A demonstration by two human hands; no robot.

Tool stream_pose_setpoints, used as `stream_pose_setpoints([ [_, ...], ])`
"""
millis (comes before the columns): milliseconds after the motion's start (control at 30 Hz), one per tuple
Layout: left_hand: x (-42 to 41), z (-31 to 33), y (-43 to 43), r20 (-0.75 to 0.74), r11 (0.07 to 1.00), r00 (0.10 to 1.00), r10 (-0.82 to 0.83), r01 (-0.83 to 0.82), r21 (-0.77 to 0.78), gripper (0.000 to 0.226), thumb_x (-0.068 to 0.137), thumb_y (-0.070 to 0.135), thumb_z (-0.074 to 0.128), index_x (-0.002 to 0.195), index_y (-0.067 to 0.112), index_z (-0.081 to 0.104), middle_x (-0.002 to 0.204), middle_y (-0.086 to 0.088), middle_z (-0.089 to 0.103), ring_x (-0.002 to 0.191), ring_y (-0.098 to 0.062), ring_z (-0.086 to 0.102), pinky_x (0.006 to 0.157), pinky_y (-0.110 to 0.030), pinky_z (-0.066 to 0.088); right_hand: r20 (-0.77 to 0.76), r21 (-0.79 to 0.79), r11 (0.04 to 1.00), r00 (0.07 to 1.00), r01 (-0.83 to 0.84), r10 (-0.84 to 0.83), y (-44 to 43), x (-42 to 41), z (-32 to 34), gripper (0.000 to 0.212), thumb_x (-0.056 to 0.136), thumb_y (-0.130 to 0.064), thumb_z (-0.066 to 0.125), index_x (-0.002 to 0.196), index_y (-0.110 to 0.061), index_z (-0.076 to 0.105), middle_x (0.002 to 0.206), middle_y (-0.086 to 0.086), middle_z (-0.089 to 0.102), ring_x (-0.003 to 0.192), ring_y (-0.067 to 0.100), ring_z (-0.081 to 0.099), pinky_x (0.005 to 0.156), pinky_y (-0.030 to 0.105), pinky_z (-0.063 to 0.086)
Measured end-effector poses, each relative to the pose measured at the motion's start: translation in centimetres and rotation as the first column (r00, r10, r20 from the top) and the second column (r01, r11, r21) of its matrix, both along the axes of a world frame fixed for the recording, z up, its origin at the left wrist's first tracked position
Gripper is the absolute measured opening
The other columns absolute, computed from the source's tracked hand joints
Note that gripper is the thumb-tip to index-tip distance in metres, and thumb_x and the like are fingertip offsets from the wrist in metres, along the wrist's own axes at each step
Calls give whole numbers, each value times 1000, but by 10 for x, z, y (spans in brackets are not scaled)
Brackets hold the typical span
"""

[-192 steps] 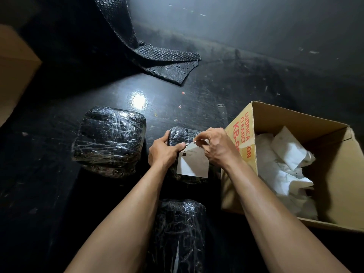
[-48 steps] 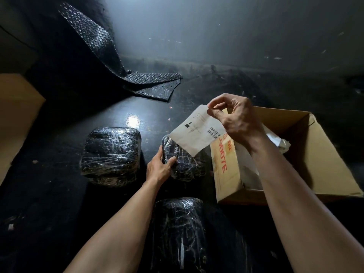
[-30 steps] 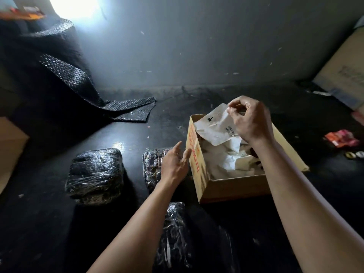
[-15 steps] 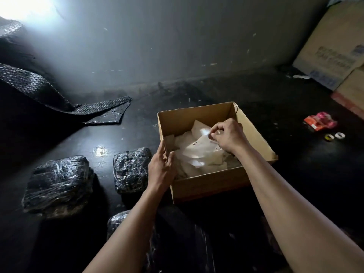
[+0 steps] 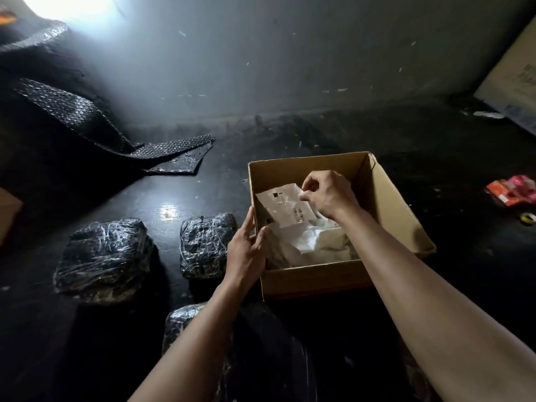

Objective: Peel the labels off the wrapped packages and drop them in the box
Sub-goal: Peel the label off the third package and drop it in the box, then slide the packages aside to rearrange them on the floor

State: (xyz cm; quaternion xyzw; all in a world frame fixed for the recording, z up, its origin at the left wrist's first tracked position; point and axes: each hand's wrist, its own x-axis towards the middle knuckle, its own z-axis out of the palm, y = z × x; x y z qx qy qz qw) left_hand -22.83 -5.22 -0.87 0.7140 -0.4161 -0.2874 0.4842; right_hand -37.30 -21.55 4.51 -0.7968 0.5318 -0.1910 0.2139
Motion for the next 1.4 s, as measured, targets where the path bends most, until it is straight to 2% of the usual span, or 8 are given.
stream_pose_setpoints([
  [200,1,0,0,7,1000,1000,13,-13,21,58,99,28,60,149,45,35,115,19,64,81,31,51,68,4,37,-9,51,999,1000,19,-19,-2,-5,-11,15,73,-33,86,76,-27,72,91,-6,67,96,13,59,86,38,55],
  [433,3,-8,-3,19,999,999,33,-34,38,59,98,37,61,149,49,34,120,12,69,96,1,65,70,2,38,6,65,997,999,37,-38,0,-15,-14,11,86,-20,73,83,-30,78,99,-2,72,97,19,66,82,41,59],
  [567,3,-8,-2,-13,998,999,49,-49,29,59,97,35,62,149,47,36,116,13,70,92,16,62,73,0,40,22,40,998,998,54,-55,1,-20,-11,11,85,-20,73,85,-31,74,94,-8,70,94,17,65,79,43,59],
  [667,3,-12,-4,-17,998,998,58,-58,23,59,96,37,63,148,50,36,120,11,71,103,-1,67,86,-16,48,7,26,999,1000,30,-30,4,-24,-7,5,86,-26,72,91,-28,72,95,-5,72,96,19,65,82,44,58],
  [967,9,1,1,1,999,999,-54,54,2,62,98,38,60,154,36,33,133,2,65,119,-11,63,97,-23,51,-180,3,998,981,-67,67,32,-13,19,24,89,-39,65,110,-27,66,119,0,67,111,25,61,90,51,53],
  [1100,24,4,6,55,998,997,-58,56,35,60,97,46,58,152,27,41,130,-1,67,111,-8,66,87,-16,50,-230,-13,992,966,-127,121,50,5,34,33,91,-40,65,116,-19,67,120,3,66,113,24,60,90,44,53],
  [1200,47,7,18,115,999,993,-30,26,39,61,95,54,57,146,22,50,130,-5,68,112,-14,68,94,-29,54,-281,-20,984,946,-176,163,66,24,45,35,93,-43,61,120,-20,65,121,-1,65,117,21,58,81,35,44],
  [1400,107,14,79,209,1000,978,-9,5,18,47,94,52,62,131,23,65,118,-4,73,100,-10,70,85,-34,60,-265,2,975,940,-224,216,101,86,46,38,90,-44,64,117,-18,67,121,7,68,112,27,63,91,43,54],
])
